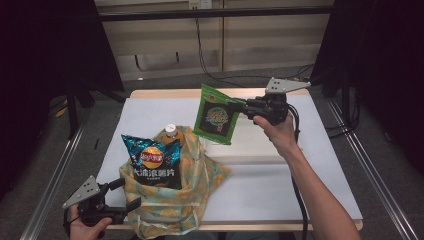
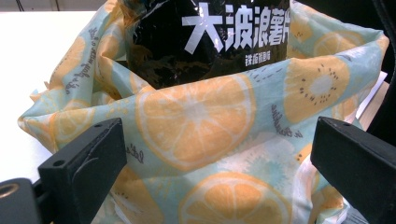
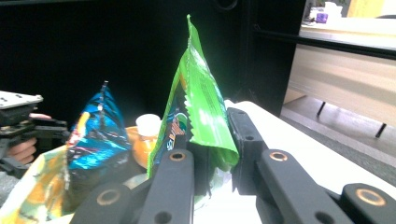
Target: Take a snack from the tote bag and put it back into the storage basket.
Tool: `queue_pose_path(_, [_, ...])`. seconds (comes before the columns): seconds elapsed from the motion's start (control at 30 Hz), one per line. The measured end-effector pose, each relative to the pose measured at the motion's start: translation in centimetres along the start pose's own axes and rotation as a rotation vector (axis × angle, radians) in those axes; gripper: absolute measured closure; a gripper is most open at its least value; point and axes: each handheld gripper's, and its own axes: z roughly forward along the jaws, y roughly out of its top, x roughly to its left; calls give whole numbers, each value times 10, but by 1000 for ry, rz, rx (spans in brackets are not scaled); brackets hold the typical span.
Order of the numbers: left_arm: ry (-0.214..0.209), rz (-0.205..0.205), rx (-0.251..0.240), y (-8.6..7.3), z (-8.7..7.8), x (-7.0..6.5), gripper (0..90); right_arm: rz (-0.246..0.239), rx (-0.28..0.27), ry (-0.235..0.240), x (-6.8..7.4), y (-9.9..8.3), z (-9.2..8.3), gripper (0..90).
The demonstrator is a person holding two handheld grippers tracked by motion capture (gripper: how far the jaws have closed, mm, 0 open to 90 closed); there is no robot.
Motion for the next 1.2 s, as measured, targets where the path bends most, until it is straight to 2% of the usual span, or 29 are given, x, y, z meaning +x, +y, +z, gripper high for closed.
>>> queue_pose_path(0.07, [22, 23, -1, 1, -2, -1, 32, 1, 11, -17, -6, -2, 0, 800])
queue_pose_path(0.13, [18, 29, 0, 1, -2, 0, 32, -4, 23, -37, -12, -3, 1, 801])
queue_pose_path(0.17, [5, 20, -6, 1, -2, 0, 28, -5, 32, -49, -16, -5, 2, 801])
queue_pose_path(0.37, [-8, 8, -17, 0, -3, 1, 24, 16, 72, -71, -38, -17, 14, 800])
queue_pose_path(0.53, [15, 16, -8, 0, -2, 1, 24, 32, 117, -80, -52, -24, 26, 799])
queue_pose_path(0.63, [19, 17, -9, 0, -2, 1, 25, 41, 126, -96, -62, -29, 32, 798])
queue_pose_path(0.73, [1, 5, -16, -1, -2, 3, 25, 49, 151, -116, -72, -38, 36, 798])
queue_pose_path(0.87, [13, 6, -14, 0, -2, 2, 25, 52, 180, -145, -86, -49, 42, 795])
queue_pose_path(0.97, [4, 12, -7, -1, -1, 4, 25, 57, 199, -150, -94, -53, 47, 795])
queue_pose_path(1.0, [20, 13, -3, 0, -1, 3, 25, 58, 202, -154, -97, -53, 50, 795])
queue_pose_path(1.2, [19, 4, -7, -1, 0, 4, 27, 43, 245, -153, -102, -54, 67, 790])
